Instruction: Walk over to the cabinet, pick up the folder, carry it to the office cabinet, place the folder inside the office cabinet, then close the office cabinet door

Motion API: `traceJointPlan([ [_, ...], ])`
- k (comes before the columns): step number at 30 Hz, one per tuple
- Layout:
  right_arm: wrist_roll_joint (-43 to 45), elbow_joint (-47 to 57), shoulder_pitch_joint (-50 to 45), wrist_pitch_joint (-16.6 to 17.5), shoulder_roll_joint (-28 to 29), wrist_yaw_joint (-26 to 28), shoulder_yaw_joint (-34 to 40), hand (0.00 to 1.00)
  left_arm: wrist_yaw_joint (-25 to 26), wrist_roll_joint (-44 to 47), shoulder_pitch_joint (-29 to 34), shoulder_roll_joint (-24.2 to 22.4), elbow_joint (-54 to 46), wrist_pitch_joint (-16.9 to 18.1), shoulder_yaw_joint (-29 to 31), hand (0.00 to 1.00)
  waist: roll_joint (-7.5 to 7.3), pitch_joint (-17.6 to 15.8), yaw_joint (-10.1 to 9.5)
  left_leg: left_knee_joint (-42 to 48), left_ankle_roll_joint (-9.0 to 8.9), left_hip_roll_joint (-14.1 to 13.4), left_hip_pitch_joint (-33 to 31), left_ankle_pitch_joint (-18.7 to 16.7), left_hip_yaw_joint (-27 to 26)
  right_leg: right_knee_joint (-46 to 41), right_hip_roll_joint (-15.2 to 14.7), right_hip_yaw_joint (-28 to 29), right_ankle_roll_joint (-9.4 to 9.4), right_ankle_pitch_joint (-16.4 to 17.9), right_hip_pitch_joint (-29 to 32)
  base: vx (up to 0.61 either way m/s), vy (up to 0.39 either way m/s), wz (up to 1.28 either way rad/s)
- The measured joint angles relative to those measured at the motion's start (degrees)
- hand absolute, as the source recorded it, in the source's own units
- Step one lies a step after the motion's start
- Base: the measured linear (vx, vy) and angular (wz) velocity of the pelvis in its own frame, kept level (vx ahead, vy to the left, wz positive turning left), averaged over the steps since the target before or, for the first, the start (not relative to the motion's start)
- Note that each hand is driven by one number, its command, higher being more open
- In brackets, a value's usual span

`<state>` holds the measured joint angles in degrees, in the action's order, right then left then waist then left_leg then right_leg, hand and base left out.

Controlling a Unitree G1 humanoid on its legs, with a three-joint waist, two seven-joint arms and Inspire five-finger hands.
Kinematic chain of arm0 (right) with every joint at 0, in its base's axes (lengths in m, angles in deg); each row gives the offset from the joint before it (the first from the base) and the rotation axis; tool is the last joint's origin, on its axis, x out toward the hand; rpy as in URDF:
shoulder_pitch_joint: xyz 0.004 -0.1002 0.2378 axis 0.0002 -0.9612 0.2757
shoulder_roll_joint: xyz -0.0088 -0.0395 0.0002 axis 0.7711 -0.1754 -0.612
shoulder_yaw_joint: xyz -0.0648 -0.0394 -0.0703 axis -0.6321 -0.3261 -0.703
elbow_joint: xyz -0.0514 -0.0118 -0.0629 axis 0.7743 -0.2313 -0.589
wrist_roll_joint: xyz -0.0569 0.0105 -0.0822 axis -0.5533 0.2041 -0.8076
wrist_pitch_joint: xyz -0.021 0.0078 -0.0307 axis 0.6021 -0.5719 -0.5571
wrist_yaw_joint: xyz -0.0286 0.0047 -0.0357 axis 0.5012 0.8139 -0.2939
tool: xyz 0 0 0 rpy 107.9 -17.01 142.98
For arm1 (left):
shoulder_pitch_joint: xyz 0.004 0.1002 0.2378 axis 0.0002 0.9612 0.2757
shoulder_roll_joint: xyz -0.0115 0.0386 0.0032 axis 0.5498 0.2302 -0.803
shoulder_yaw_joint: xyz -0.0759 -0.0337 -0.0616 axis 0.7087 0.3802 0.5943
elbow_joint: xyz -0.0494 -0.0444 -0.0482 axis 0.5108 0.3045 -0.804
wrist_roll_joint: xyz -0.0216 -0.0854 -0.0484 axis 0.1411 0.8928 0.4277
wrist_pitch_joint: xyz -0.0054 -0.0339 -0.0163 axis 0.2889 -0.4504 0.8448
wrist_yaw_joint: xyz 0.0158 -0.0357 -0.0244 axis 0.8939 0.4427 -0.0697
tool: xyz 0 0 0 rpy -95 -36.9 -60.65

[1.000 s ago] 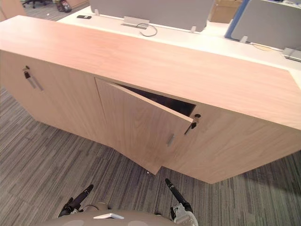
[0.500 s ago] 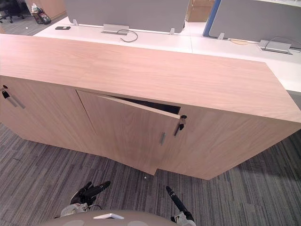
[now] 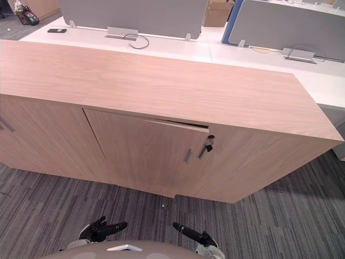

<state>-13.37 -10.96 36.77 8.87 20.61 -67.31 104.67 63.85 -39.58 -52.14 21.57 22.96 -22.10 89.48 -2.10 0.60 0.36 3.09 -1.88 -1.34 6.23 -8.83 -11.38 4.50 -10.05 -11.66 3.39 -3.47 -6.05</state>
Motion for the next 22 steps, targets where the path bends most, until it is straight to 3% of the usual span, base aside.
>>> traceJointPlan([
  [6,-4.34,0.71,0.72,-0.14,-1.16,0.27,-5.92,1.0,0.97,-2.25,-0.03,0.09,-1.3,0.01,-1.79,1.0,0.5,-0.23,-0.02,1.21,0.04,-0.27,-1.71,0.16,0.78,-0.49,0.17,-0.56,0.05,0.05,1.27,-0.1,-0.066,0.01],
  [10,-6.08,1.55,1.34,-0.24,-2.06,0.3,-7.69,1.0,1.17,-2.27,-0.06,-0.08,-2.07,0.0,-4.12,1.0,1.63,-0.98,0.09,1.61,-0.06,-0.28,-2.0,0.69,0.81,-1.43,0.09,-0.48,0.49,0.39,2.03,-0.13,-0.063,-0.06],
  [14,-6.17,1.6,1.47,-0.84,-1.95,0.23,-9.32,1.0,1.52,-2.25,0.01,0.2,-2.24,-0.02,-4.03,1.0,0.76,-0.78,0.03,-0.65,-0.59,0.23,-1.72,2.88,1.02,-1.84,-0.39,-0.47,2.68,2.32,2.91,-0.11,-0.078,0.0],
  [22,-6.13,1.68,1.48,-1.22,-1.96,0.05,-9.55,1.0,2.23,-1.71,0.41,-0.02,-2.31,-0.23,-3.23,1.0,0.61,-0.34,0.01,-3.6,-0.82,0.02,-0.58,5.08,2.12,-2.42,0.09,-0.56,2.84,2.47,3.07,-0.05,-0.033,0.04],
])
